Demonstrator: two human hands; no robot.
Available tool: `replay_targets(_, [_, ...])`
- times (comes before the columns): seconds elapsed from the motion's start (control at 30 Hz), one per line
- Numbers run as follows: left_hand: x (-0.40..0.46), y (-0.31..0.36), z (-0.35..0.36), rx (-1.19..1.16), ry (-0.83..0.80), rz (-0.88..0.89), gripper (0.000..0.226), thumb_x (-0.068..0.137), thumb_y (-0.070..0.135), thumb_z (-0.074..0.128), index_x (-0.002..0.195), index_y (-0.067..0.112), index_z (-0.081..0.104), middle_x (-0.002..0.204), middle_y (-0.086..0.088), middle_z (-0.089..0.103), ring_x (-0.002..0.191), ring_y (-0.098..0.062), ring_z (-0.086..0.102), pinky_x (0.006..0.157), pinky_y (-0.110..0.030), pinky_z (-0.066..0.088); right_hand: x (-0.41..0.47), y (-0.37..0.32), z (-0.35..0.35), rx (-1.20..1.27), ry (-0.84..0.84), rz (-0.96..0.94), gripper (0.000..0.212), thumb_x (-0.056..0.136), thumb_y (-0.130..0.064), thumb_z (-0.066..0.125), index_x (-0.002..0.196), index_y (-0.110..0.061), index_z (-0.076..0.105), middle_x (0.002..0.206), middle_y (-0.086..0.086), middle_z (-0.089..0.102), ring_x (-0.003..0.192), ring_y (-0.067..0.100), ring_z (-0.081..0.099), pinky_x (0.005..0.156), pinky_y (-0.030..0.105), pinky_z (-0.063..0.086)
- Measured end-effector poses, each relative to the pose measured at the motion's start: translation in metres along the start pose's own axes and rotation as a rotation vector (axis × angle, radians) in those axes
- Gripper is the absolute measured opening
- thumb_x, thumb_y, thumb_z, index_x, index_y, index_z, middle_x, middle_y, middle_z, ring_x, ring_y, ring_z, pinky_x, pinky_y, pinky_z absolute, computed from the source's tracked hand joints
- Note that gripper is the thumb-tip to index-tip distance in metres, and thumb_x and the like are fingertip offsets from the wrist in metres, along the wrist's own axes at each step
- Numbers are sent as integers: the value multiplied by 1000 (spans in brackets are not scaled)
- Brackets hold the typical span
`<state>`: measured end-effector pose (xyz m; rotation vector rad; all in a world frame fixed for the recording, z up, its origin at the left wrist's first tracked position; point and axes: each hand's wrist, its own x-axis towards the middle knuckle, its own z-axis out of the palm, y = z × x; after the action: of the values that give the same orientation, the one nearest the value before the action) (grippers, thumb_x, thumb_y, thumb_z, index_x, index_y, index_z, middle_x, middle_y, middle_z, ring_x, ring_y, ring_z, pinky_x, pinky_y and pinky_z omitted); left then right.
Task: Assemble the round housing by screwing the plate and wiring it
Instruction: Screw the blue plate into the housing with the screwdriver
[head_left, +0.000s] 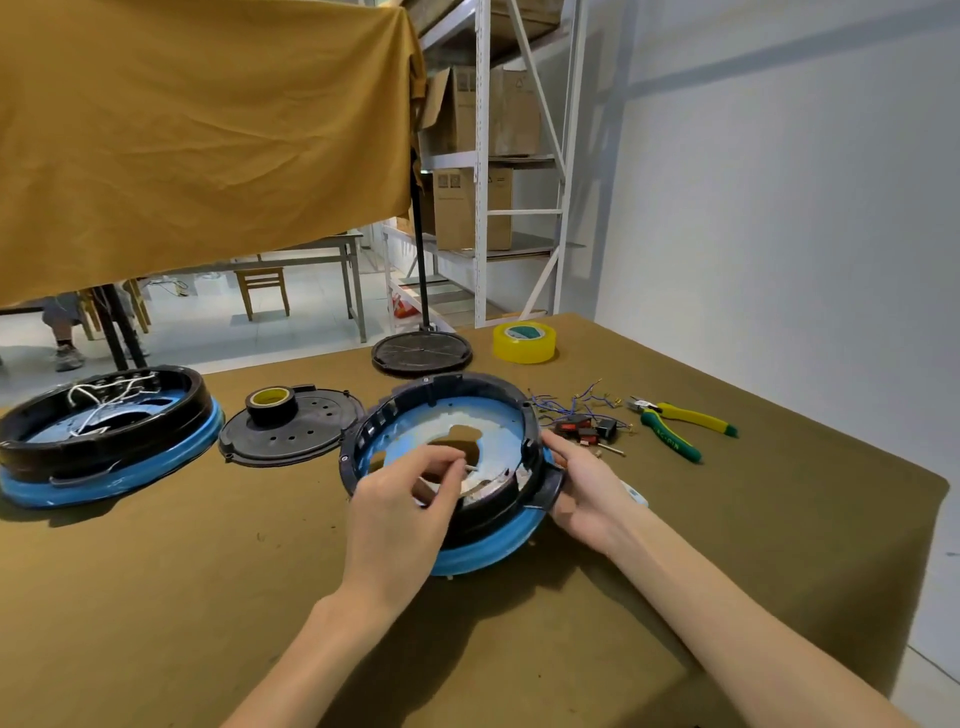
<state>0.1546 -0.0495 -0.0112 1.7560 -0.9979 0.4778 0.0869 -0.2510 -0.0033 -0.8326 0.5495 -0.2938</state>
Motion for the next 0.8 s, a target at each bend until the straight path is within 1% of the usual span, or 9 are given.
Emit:
replay_targets(0.07, [2, -4, -1, 14, 9, -31, 20, 91, 21, 74, 108, 31, 72, 90, 20, 71, 70, -5, 67, 59, -12, 51, 4, -7, -7, -314, 94, -49, 21, 104, -19, 59, 115, -4, 68, 101, 16, 77, 88, 27, 76, 66, 39, 62])
replay_targets(0.17, [2, -8, -1, 30, -21, -33, 20, 91, 23, 74, 109, 29, 74, 90, 23, 71, 67, -5, 67, 57, -15, 52, 5, -22, -21, -819, 139, -175, 21, 102, -15, 59, 112, 0, 70, 89, 10, 77, 70, 20, 77, 59, 28, 59])
replay_targets(0.27, [2, -11, 1, 28, -55, -48, 18, 92, 24, 73, 109, 28, 75, 91, 22, 72, 64, -7, 66, 54, -13, 49, 11, -39, -37, -991, 263, -361, 16, 102, -13, 57, 101, -8, 72, 84, 14, 75, 62, 22, 76, 57, 33, 63])
replay_targets(0.33, [2, -10, 2, 26, -76, -56, 18, 92, 25, 73, 110, 28, 75, 91, 21, 73, 64, -7, 66, 54, -12, 48, 21, -52, -51, -1107, 434, -561, 19, 98, -10, 57, 92, -11, 75, 76, 10, 75, 55, 20, 70, 54, 32, 58])
replay_targets(0.4, [3, -9, 2, 34, -88, -71, 19, 91, 27, 73, 110, 29, 76, 90, 22, 73, 65, -6, 66, 55, -12, 48, 30, -64, -64, -1304, 560, -647, 21, 92, -8, 59, 85, -15, 77, 84, 4, 76, 66, 17, 65, 63, 29, 51])
replay_targets(0.5, [6, -6, 0, 72, -120, -109, 16, 91, 29, 74, 106, 35, 77, 86, 25, 73, 67, -6, 66, 55, -15, 50, 42, -76, -73, -1512, 492, -506, 20, 91, -10, 61, 92, -18, 79, 96, 4, 75, 84, 21, 67, 76, 35, 56])
replay_targets(0.57, [10, -5, 0, 94, -160, -161, 14, 91, 30, 75, 103, 38, 77, 83, 25, 73, 69, -1, 67, 57, -18, 53, 47, -80, -72, -1632, 399, -457, 19, 96, -16, 61, 93, -17, 79, 90, 5, 75, 78, 21, 66, 67, 33, 55])
replay_targets(0.67, [18, -2, 2, 143, -203, -238, 11, 92, 31, 74, 97, 40, 77, 79, 26, 72, 73, 7, 67, 61, -22, 57, 51, -81, -72, -1683, 213, -428, 23, 97, -8, 59, 96, -18, 79, 89, -3, 72, 67, 14, 60, 56, 24, 46])
replay_targets(0.8, [27, 7, 10, 87, -184, -301, 10, 92, 27, 75, 95, 36, 78, 76, 22, 74, 74, 5, 70, 66, -28, 61, 57, -84, -78, -1640, 176, -448, 16, 94, -12, 69, 101, -17, 82, 89, -9, 72, 71, 6, 62, 56, 16, 46])
